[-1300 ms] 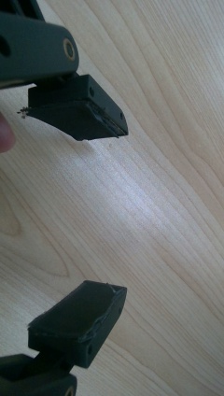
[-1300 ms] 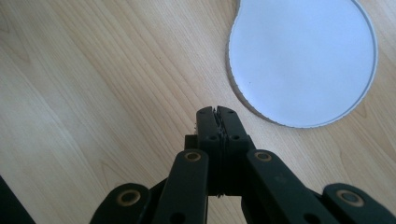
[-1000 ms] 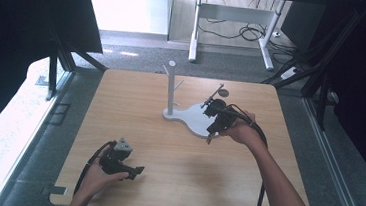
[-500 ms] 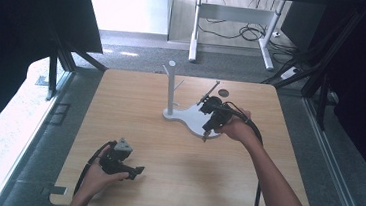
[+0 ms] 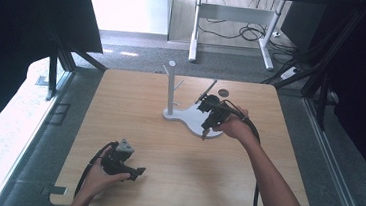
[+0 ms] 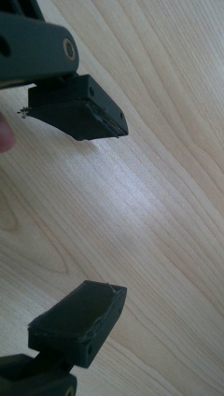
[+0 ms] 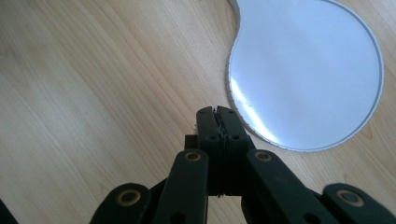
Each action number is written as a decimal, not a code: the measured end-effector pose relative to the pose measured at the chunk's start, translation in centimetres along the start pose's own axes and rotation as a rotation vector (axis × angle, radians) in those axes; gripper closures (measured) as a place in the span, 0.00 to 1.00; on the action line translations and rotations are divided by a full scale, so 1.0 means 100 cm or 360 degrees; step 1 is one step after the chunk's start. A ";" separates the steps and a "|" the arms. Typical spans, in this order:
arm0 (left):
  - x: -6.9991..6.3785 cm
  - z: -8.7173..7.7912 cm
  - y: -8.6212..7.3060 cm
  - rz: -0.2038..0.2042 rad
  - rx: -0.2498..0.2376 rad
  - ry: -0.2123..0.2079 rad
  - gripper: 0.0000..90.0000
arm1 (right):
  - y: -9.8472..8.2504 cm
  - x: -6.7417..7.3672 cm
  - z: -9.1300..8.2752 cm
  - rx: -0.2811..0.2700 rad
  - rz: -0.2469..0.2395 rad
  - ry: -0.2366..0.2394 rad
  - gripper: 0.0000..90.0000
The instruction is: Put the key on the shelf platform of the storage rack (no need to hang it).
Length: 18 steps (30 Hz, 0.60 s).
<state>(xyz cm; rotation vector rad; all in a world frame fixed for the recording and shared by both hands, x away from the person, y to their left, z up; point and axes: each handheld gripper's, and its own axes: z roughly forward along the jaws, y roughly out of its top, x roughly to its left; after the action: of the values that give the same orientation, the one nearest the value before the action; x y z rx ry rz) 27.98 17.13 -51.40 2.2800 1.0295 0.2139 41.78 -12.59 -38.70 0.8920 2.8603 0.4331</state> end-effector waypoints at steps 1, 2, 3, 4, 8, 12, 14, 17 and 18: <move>0.000 0.000 0.000 0.0001 0.0000 0.0000 0.22 | 0.001 -0.001 0.001 0.0005 0.0004 0.0005 1.00; 0.000 0.000 0.000 -0.0001 0.0003 0.0000 0.22 | 0.002 -0.002 0.001 0.0010 0.0014 0.0006 1.00; 0.000 0.000 0.000 -0.0001 0.0003 0.0000 0.22 | 0.003 -0.005 0.002 0.0005 0.0009 0.0006 1.00; -0.001 0.000 0.000 -0.0006 0.0004 -0.0001 0.22 | 0.005 -0.007 0.003 0.0001 0.0018 0.0005 1.00; 0.000 0.000 0.000 -0.0014 -0.0002 -0.0001 0.22 | 0.009 -0.013 0.008 0.0004 0.0035 0.0001 1.00; 0.001 -0.001 0.000 -0.0008 -0.0002 0.0000 0.22 | 0.013 -0.018 0.011 0.0016 0.0054 -0.0004 1.00; 0.002 -0.002 -0.001 -0.0007 -0.0007 0.0004 0.22 | 0.015 -0.023 0.012 0.0017 0.0070 -0.0005 1.00; 0.002 -0.002 -0.001 -0.0014 -0.0008 0.0004 0.22 | 0.017 -0.029 0.013 0.0015 0.0089 -0.0004 1.00; 0.001 -0.002 -0.001 -0.0021 -0.0007 0.0005 0.22 | 0.018 -0.031 0.014 0.0019 0.0100 -0.0005 1.00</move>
<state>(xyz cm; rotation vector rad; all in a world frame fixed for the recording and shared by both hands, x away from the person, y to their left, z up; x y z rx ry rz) 27.95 17.36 -51.28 2.2690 1.0440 0.2143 45.53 -12.59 -39.40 0.9861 2.8412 0.4207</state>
